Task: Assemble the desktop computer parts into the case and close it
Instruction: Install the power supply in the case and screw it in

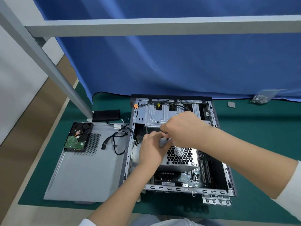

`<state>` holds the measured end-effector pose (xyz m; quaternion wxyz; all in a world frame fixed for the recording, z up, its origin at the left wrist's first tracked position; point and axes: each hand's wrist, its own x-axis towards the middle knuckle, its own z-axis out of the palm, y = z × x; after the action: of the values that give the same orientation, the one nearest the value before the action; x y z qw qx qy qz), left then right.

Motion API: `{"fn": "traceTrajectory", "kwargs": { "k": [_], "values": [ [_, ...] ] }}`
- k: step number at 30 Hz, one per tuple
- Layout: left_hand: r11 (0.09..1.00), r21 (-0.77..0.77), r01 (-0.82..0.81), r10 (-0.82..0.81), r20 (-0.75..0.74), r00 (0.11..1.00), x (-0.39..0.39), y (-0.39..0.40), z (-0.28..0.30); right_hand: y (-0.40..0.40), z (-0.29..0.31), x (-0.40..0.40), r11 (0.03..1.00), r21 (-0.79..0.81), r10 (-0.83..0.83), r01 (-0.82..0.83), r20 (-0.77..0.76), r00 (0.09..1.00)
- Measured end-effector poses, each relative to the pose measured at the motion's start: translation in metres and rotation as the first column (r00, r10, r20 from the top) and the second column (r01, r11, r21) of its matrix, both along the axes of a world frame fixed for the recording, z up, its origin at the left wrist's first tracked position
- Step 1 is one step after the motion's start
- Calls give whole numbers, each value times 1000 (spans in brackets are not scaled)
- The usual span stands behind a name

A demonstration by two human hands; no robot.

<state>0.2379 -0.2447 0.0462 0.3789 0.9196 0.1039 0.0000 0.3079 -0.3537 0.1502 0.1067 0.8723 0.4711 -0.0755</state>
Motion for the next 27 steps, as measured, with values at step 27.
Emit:
{"fn": "traceTrajectory", "kwargs": {
  "k": [27],
  "values": [
    [884, -468, 13, 65, 151, 986, 5, 33, 13, -1, 7, 21, 575, 304, -179, 760, -859, 479]
  ]
}}
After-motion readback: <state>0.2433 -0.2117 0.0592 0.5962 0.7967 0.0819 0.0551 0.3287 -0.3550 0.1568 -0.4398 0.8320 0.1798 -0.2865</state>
